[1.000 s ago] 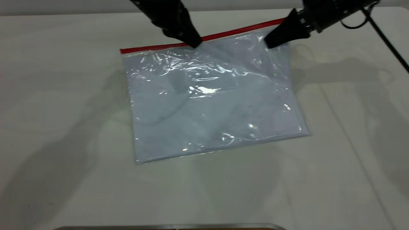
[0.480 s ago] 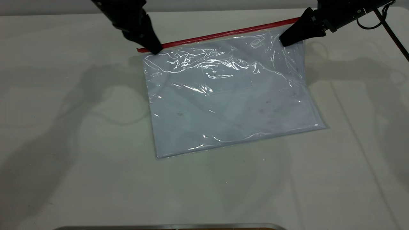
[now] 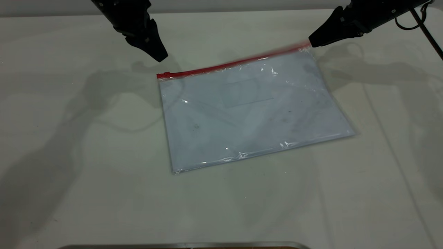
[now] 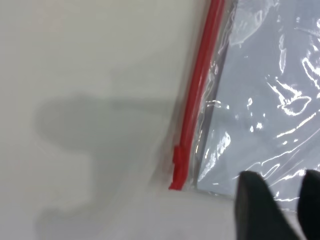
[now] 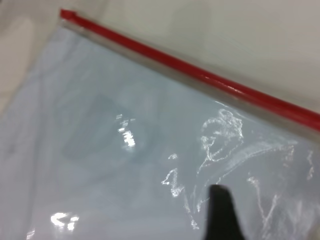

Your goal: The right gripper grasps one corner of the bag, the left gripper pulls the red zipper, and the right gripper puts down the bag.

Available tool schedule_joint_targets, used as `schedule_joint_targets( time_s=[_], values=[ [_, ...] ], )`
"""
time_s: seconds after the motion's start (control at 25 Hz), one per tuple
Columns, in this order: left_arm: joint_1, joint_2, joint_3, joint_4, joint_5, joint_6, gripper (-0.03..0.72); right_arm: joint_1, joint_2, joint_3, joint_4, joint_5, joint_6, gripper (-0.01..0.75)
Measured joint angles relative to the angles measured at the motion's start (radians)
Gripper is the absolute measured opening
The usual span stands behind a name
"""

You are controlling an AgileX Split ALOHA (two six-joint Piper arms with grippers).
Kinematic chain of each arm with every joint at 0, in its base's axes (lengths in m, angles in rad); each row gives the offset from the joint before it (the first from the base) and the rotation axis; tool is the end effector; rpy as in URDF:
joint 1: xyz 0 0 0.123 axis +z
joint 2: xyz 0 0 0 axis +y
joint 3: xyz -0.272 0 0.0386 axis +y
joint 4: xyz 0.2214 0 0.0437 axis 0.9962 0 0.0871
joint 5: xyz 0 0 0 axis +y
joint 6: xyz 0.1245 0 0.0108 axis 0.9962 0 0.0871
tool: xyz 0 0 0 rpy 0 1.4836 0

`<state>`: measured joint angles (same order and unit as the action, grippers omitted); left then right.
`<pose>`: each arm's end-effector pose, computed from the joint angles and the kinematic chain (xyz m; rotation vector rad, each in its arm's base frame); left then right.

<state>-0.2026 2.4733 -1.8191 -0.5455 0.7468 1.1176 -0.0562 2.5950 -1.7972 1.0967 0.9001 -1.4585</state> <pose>0.4593 -0.1394 0.0507 1.2546 2.4022 -0.3659 0.4721 0.0607 0.0189 -0.8021 2.3418 0.8210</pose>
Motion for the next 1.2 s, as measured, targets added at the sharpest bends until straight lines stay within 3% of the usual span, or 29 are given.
schedule_joint_targets(
  time_s=[0.12,0.2,0.32,0.52,0.76,1.08,1.2],
  values=[
    [0.0,-0.05,0.0,0.049,-0.012,-0.153,0.527,0.0,-0.03,0.0,-0.014,-0.058,0.008,0.649],
    [0.0,-0.096,0.0,0.115,-0.004,-0.276,0.629,-0.001,-0.075,0.0,-0.036,-0.08,0.044,0.678],
    [0.0,-0.185,0.0,0.24,0.047,-0.455,0.697,-0.005,-0.185,0.0,-0.098,-0.079,0.134,0.68],
    [0.0,-0.383,0.0,0.426,0.194,-0.725,0.697,-0.013,-0.453,0.0,-0.245,-0.012,0.378,0.644],
    [0.0,-0.625,0.001,0.555,0.421,-0.874,0.63,-0.015,-0.803,0.0,-0.392,0.102,0.614,0.616],
    [0.0,-0.849,0.007,0.622,0.421,-1.006,0.531,-0.015,-1.161,0.012,-0.435,0.32,0.786,0.589],
    [0.0,-0.929,0.058,0.625,0.421,-1.039,0.525,-0.015,-1.261,0.067,-0.448,0.335,0.816,0.589]
  ],
)
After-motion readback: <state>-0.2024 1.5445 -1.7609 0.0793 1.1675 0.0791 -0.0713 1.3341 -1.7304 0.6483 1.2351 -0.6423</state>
